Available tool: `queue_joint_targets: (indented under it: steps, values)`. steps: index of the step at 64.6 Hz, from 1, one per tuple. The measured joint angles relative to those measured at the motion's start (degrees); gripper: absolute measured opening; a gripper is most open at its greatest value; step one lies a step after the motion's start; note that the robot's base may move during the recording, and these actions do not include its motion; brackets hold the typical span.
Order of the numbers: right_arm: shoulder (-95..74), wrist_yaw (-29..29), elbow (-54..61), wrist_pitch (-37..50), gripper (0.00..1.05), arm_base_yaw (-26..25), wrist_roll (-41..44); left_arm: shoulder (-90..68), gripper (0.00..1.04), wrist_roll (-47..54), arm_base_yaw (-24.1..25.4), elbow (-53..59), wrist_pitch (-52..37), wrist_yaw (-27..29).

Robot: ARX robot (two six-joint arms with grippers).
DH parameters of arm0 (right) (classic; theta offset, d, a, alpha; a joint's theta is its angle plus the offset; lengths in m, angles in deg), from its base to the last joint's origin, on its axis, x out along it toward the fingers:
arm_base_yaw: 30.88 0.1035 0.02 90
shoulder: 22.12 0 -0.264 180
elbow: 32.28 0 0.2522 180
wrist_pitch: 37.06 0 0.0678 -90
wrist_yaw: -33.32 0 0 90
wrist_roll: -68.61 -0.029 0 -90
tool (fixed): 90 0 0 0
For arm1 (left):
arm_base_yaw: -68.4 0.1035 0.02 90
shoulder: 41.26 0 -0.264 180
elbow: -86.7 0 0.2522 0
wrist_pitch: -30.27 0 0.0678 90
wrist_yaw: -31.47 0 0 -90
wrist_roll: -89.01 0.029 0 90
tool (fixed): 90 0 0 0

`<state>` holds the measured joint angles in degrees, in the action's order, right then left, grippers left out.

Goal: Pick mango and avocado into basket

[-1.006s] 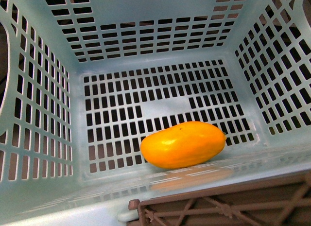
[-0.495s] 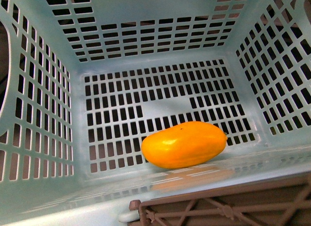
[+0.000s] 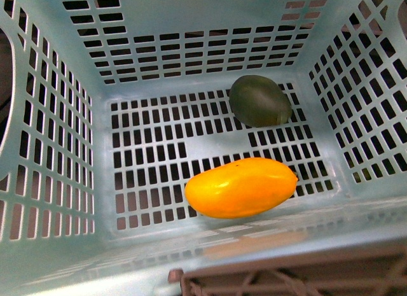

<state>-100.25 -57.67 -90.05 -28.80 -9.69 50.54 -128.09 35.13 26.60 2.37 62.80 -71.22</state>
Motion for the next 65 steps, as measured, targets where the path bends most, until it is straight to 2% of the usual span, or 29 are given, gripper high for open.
queue_joint_targets:
  steps: [13, 15, 18, 21, 30, 34, 40, 51, 65]
  values:
    - [7.1, -5.9, 2.4, -1.7, 0.96, -1.9, -1.6, 0.0, 0.13, -0.2, -0.1, 0.0, 0.0, 0.3]
    - [7.6, -10.6, 4.0, 3.1, 0.90, -1.7, 1.5, 0.0, 0.13, -0.3, 0.0, 0.0, 0.0, 0.3]
    - [8.3, -14.5, 6.9, 8.6, 0.83, -1.9, 5.0, 0.0, 0.13, -0.2, 0.0, 0.0, 0.0, 0.5]
    - [9.3, -15.5, 10.0, 12.3, 0.76, -2.7, 9.2, 0.0, 0.13, 0.0, 0.0, 0.0, 0.0, 0.5]
    - [13.9, -13.9, 18.1, 16.0, 0.55, -5.7, 14.9, 0.0, 0.13, -0.3, 0.0, 0.0, 0.0, 0.4]
    - [15.8, -12.8, 20.6, 16.6, 0.47, -6.8, 15.9, 0.0, 0.13, -0.2, 0.0, 0.0, 0.0, 0.7]
    - [19.3, -10.9, 25.2, 17.3, 0.27, -9.2, 16.8, 0.0, 0.13, -0.1, 0.0, 0.0, 0.0, 0.6]
    - [24.3, -8.0, 30.2, 17.3, 0.02, -11.6, 17.7, 0.0, 0.13, -0.1, 0.0, 0.0, 0.0, 0.6]
    - [30.7, -5.5, 35.1, 16.0, 0.02, -14.5, 17.8, 0.0, 0.13, -0.1, 0.0, 0.0, 0.0, 0.5]
